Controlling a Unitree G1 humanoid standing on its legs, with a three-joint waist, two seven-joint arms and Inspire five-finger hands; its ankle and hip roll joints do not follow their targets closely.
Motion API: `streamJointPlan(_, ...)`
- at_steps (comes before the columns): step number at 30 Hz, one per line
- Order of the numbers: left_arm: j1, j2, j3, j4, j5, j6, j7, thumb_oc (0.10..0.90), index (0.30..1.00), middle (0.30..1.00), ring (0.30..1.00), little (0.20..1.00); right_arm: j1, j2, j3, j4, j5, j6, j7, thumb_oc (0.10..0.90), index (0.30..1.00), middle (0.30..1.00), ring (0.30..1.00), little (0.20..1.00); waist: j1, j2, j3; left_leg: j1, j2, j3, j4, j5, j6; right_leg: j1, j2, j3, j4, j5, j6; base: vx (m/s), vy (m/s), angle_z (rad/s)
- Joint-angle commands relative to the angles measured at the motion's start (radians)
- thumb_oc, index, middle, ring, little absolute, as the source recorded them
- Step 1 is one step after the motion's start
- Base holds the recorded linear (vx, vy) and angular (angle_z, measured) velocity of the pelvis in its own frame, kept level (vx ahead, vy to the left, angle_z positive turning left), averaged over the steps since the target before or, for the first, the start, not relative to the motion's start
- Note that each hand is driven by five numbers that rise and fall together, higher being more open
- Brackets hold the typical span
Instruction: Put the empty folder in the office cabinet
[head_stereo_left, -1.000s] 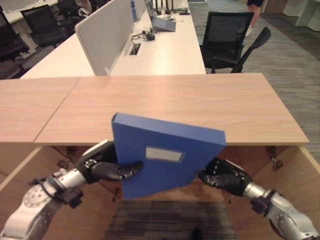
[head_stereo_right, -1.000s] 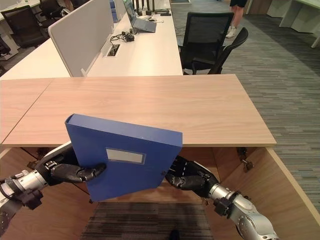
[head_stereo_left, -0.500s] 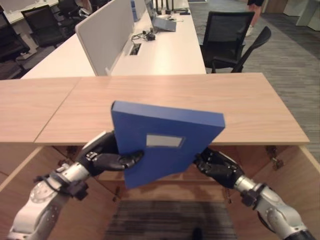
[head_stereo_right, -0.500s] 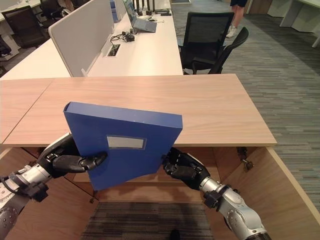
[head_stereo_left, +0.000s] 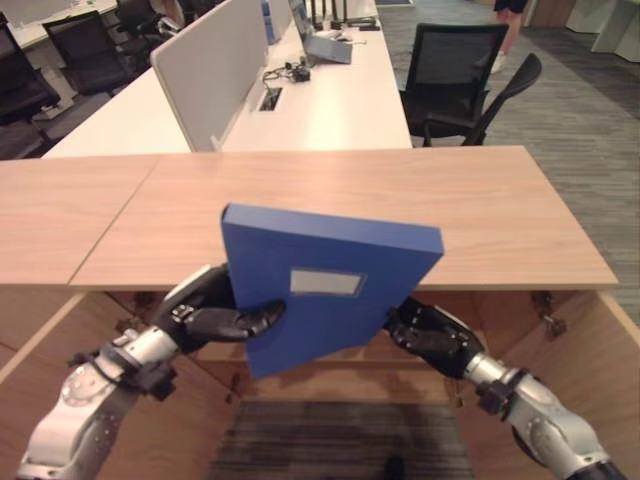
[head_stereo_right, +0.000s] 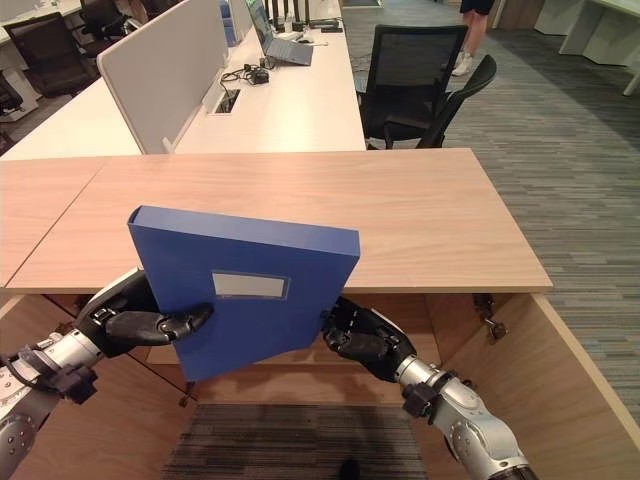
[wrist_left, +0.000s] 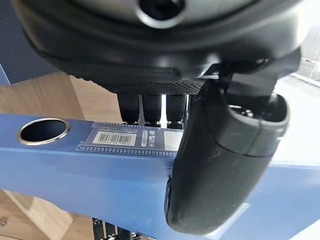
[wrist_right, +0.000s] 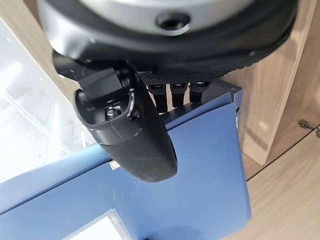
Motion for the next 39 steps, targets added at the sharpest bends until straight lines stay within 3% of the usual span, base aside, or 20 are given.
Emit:
streamJointPlan(1,-0.084,0.028,-0.002,-0.095,-0.02,-0.119,-0.093,0.4,0.3,0.3,0.3,0.3,-0.166,0.022,0.006,-0.225,0.039,-0.092,0.111,0.8,0.9,0.9,0.9,0.9,-0.008,-0.03,-0.056,-0.032,0.051,-0.056,-0.007,-0.023,-0.088,0.143,-0.044,-0.001,0.012,-0.154,0.095,0.0,0.0,0.0)
streamJointPlan(9,-0.038,0.039,0.092,-0.07,-0.021,-0.14,-0.086,0.4,0.3,0.3,0.3,0.3,-0.101,-0.026,-0.079,-0.195,0.066,-0.085,0.114,0.8,0.9,0.9,0.9,0.9,-0.007,-0.033,-0.057,-0.034,0.051,-0.057,-0.007,-0.024,-0.091,0.142,-0.044,-0.006,0.013,-0.155,0.098,0.0,0.0,0.0)
streamJointPlan(26,-0.011,0.053,0.135,-0.068,-0.002,-0.141,-0.098,0.4,0.3,0.3,0.3,0.3,-0.051,-0.103,-0.205,-0.138,0.051,-0.083,0.103,0.8,0.9,0.9,0.9,0.9,-0.015,-0.036,-0.057,-0.034,0.048,-0.065,-0.007,-0.027,-0.089,0.144,-0.046,-0.011,0.015,-0.157,0.101,0.0,-0.001,0.01)
streamJointPlan(39,-0.035,0.042,0.107,-0.081,0.005,-0.141,-0.101,0.4,0.3,0.3,0.3,0.3,-0.074,-0.055,-0.169,-0.191,0.059,-0.083,0.107,0.8,0.9,0.9,0.9,0.9,-0.019,-0.03,-0.057,-0.028,0.047,-0.064,-0.007,-0.029,-0.086,0.15,-0.048,-0.007,0.017,-0.16,0.098,0.0,0.0,0.0)
